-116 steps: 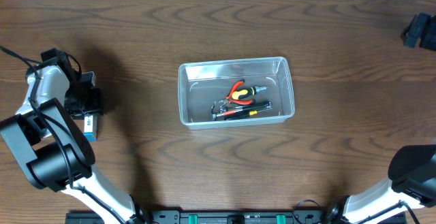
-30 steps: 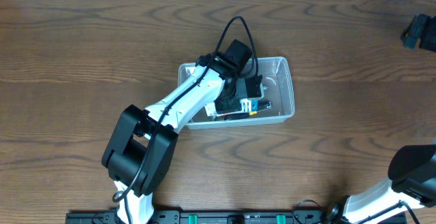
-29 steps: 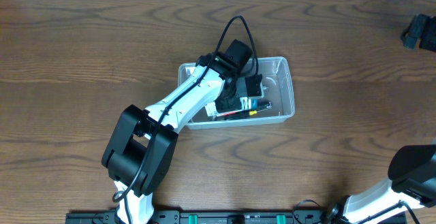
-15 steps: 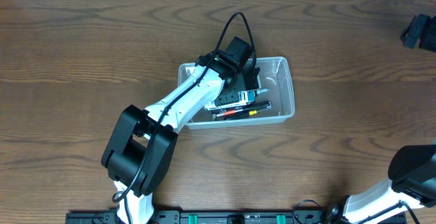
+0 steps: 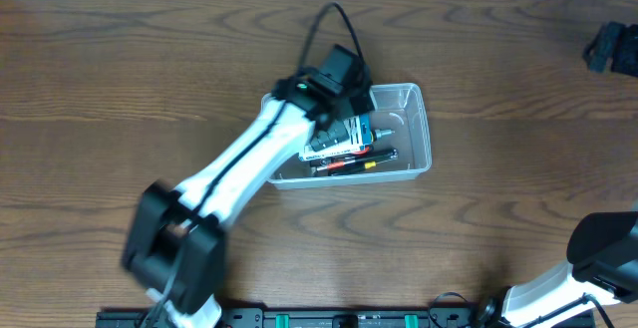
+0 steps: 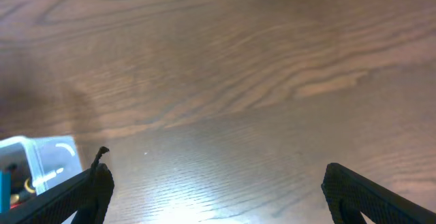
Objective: Pack container
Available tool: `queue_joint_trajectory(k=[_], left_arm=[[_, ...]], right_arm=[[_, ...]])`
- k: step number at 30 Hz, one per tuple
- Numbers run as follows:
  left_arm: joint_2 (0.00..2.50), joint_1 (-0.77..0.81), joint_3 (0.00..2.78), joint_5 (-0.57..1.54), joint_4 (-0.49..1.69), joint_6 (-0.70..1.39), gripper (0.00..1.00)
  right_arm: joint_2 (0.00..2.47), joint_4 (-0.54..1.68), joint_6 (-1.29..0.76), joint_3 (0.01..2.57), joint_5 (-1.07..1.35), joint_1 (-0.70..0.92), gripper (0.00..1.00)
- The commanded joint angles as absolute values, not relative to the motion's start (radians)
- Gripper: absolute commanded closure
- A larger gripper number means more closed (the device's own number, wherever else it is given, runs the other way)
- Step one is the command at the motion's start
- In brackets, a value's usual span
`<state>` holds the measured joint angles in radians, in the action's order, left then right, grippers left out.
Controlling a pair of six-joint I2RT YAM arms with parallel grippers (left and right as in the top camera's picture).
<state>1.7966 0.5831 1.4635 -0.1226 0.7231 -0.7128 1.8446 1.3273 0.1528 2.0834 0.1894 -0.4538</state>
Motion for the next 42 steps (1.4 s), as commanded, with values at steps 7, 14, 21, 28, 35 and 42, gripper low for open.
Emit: queue_joint_trajectory(k=[7, 14, 21, 28, 35, 42], left_arm=[[1.478, 0.319, 1.466, -0.173, 0.79, -0.41, 0.02], [1.435, 0.014, 1.462, -0.021, 0.759, -0.237, 0.02], [1.459, -0.098, 1.428, 0.028, 0.743, -0.237, 0.02], [1.396, -0.099, 1.326, 0.032, 0.723, -0.203, 0.02], [1.144, -0.078, 1.064, 0.06, 0.555, -0.205, 0.02], [0.775, -0.022, 0.739, 0.06, 0.402, -0.208, 0.02]], right_arm=[[1.843, 1.363, 0.529, 2.081, 0.325, -0.237, 0.01], [1.847, 1.211, 0.459, 2.081, 0.353, -0.157, 0.01], [1.879, 1.177, 0.23, 2.077, 0.057, -0.168, 0.01], [1.809, 1.228, 0.224, 2.006, 0.09, -0.223, 0.01], [1.503, 1.115, 0.225, 1.584, 0.139, -0.229, 0.01], [1.092, 0.954, 0.224, 1.097, 0.134, -0.171, 0.01]])
